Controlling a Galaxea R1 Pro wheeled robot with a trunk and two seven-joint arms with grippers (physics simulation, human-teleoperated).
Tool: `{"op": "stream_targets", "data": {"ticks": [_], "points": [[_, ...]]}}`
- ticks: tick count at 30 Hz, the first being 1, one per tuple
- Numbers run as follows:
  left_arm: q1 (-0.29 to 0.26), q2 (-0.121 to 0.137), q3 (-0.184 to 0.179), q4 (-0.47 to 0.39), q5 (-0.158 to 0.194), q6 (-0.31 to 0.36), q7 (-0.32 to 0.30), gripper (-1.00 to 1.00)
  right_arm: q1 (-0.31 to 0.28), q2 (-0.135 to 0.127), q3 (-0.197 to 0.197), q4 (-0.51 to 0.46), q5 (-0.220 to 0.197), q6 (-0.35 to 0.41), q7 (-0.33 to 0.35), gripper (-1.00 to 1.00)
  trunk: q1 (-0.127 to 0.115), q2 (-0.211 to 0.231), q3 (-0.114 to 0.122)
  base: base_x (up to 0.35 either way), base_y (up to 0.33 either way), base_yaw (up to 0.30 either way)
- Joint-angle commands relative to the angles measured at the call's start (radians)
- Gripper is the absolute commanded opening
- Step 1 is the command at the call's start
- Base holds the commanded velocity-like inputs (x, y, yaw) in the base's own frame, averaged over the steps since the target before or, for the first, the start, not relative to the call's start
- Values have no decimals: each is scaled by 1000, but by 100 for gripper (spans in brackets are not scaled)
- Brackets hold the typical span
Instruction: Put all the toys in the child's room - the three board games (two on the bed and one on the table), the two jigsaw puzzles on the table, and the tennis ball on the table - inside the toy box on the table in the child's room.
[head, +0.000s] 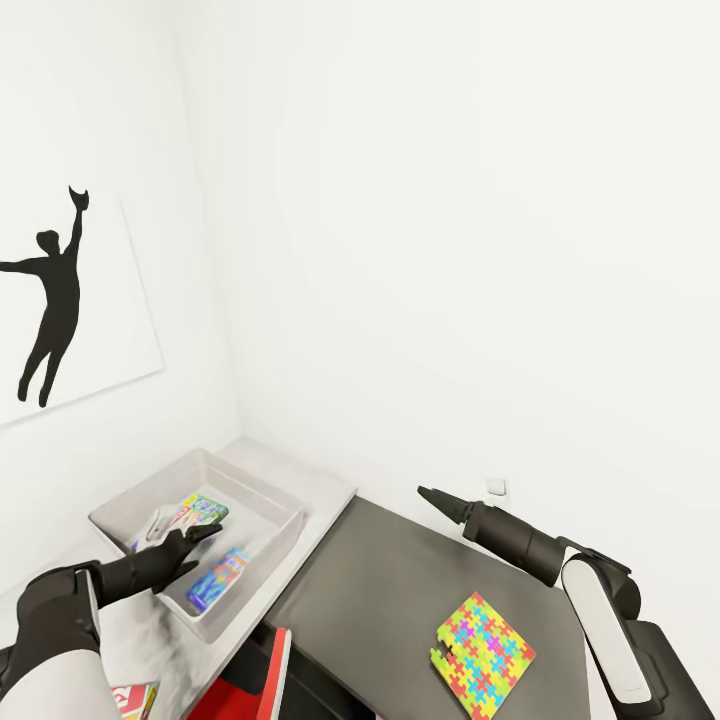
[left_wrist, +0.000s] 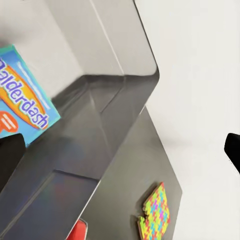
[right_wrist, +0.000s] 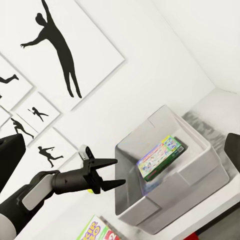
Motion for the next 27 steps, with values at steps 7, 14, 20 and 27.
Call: {"op": "stream_targets", "data": {"ticks": [7,14,20,27], "points": [[-1,1,6,-1,-10,6,-10,100,0,0,-1,0,-4,6,1,100,0,-1,0,0,0,0],[-1,4,7,-1,-10,6,-10,100,0,1,-1,0,-4,6,1,100,0,-1,0,0,0,0],[-1,3,7,-1,-10,6,-10,100,0,0,-1,0,-4,6,1,100,0,-1,0,0,0,0],[-1,3,7,-6,-8,6,-11,100,0,0,-1,0,-4,6,1,100,0,-1,0,0,0,0]]}}
